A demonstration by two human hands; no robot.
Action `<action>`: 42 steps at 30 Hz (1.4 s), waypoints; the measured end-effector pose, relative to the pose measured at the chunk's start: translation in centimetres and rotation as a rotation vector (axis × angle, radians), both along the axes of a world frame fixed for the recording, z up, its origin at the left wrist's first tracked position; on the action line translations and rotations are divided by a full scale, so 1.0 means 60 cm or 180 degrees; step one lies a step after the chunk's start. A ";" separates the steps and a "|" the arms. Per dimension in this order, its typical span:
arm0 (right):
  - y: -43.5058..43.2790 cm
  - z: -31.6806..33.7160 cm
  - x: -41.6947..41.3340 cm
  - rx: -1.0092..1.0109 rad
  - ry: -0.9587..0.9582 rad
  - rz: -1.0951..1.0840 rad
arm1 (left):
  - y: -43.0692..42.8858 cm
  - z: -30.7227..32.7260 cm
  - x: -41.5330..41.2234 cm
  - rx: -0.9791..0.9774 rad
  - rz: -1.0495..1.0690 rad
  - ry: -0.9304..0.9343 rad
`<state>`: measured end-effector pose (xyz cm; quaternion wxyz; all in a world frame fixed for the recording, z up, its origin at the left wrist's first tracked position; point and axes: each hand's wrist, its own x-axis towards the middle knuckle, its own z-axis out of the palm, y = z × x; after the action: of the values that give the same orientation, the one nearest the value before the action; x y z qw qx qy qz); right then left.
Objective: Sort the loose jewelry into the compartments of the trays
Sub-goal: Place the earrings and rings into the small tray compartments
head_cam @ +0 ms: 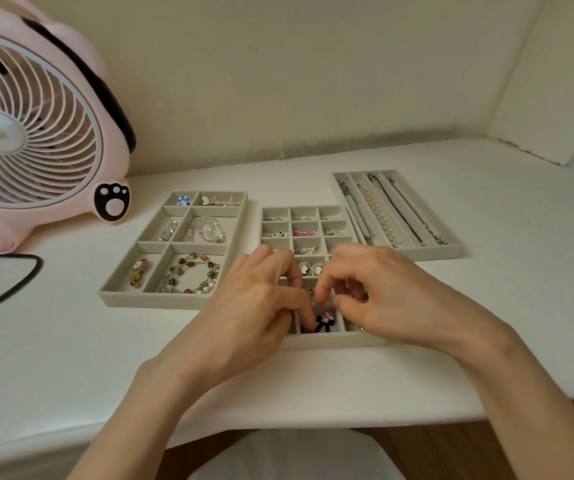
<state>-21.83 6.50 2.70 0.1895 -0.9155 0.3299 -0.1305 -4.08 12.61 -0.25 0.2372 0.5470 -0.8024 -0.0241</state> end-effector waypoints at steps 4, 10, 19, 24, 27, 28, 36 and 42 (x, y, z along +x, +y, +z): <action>0.007 -0.001 -0.007 -0.0239 0.0245 -0.0063 | -0.003 0.000 0.002 -0.0059 -0.0015 -0.0065; 0.017 0.002 -0.002 -0.0492 0.0459 0.0011 | -0.002 0.001 0.003 -0.0179 0.0043 0.0033; 0.001 -0.004 -0.007 -0.0133 0.0333 -0.0002 | -0.007 -0.002 0.004 -0.0273 -0.0013 -0.0062; 0.000 -0.007 -0.003 -0.0155 0.0447 0.0144 | -0.009 -0.003 0.004 -0.0264 -0.0033 -0.0070; -0.004 -0.007 -0.005 0.0043 0.0355 0.0205 | -0.009 -0.003 0.006 -0.0238 -0.0035 -0.0049; -0.006 -0.008 -0.005 0.0103 0.0338 0.0225 | -0.009 -0.003 0.006 -0.0228 -0.0035 -0.0037; -0.014 -0.008 -0.015 0.0176 -0.0053 0.0131 | -0.005 0.005 0.007 -0.0219 -0.0045 -0.0083; -0.012 -0.016 -0.015 -0.0012 0.0120 0.0115 | -0.006 0.001 0.005 -0.0207 -0.0046 -0.0146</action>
<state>-22.71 5.77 1.76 0.1838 -0.9240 0.3167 -0.1104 -3.76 12.25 -0.21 0.2362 0.5336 -0.8120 0.0128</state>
